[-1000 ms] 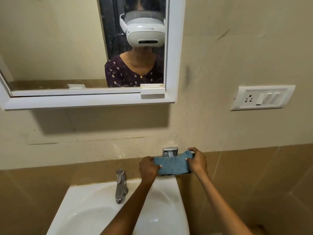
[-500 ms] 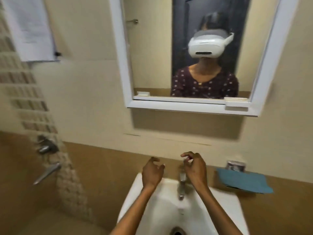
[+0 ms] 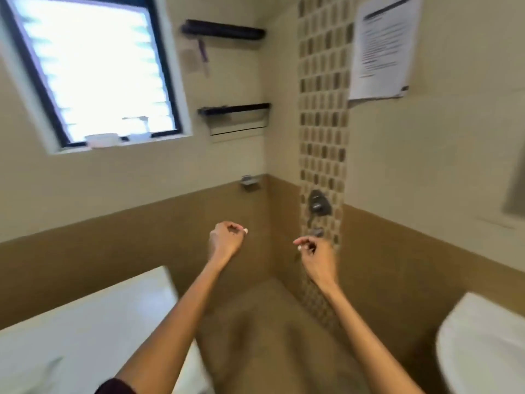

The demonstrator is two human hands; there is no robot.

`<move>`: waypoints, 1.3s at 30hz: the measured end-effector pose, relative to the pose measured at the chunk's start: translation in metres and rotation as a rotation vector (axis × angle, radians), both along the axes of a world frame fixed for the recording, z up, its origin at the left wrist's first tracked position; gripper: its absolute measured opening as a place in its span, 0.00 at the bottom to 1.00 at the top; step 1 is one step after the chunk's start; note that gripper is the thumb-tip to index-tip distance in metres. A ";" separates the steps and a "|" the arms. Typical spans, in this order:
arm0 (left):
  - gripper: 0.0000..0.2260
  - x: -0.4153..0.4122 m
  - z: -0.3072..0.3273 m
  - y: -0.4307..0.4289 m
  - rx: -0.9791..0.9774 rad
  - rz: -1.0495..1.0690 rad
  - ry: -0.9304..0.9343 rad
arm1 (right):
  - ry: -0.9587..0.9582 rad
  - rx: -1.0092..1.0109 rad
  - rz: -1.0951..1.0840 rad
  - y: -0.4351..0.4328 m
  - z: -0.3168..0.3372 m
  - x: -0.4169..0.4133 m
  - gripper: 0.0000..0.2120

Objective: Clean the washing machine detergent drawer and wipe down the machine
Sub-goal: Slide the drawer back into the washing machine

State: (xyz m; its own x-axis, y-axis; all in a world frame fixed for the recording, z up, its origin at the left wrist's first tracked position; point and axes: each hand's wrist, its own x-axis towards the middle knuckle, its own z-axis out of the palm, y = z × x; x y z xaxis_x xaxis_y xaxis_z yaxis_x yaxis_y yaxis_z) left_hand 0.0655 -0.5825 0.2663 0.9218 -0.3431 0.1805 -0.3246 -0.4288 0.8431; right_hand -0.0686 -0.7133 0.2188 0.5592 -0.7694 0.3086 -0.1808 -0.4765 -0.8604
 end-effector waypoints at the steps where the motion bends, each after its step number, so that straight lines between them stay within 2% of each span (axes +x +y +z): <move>1: 0.07 0.024 -0.001 0.047 -0.003 0.047 -0.007 | 0.008 0.002 0.040 0.039 -0.003 0.026 0.11; 9: 0.08 0.139 -0.012 0.362 0.060 0.386 -0.001 | 0.081 0.094 0.360 0.306 -0.032 0.164 0.12; 14: 0.05 0.164 -0.051 0.489 0.131 0.553 0.075 | 0.293 0.159 0.516 0.416 -0.073 0.198 0.07; 16: 0.03 0.169 -0.073 0.524 0.137 0.600 0.126 | 0.392 0.175 0.541 0.444 -0.092 0.206 0.11; 21: 0.04 0.177 -0.121 0.577 0.142 0.649 0.258 | 0.659 0.210 0.537 0.488 -0.134 0.222 0.28; 24: 0.09 0.188 -0.148 0.597 0.160 0.629 0.380 | 0.732 0.285 0.450 0.502 -0.150 0.230 0.32; 26: 0.18 0.193 -0.163 0.605 0.181 0.604 0.474 | 0.753 0.268 0.401 0.504 -0.159 0.234 0.31; 28: 0.23 0.196 -0.176 0.609 0.197 0.562 0.564 | 0.781 0.237 0.386 0.504 -0.168 0.239 0.29; 32: 0.24 0.199 -0.189 0.603 0.132 0.527 0.641 | 0.817 0.236 0.429 0.501 -0.183 0.248 0.22; 36: 0.13 0.206 -0.191 0.605 0.103 0.512 0.657 | 0.800 0.196 0.451 0.505 -0.187 0.255 0.15; 39: 0.13 0.206 -0.189 0.613 0.079 0.504 0.665 | 0.757 0.176 0.446 0.504 -0.182 0.260 0.13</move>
State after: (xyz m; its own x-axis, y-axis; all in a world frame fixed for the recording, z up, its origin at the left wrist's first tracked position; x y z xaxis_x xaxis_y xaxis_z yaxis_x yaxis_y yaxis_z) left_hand 0.2717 0.0302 0.0768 0.8737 0.1502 -0.4626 0.4766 -0.4548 0.7524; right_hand 0.1910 -0.2095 0.0366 0.8235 -0.4330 -0.3666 -0.5592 -0.5106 -0.6531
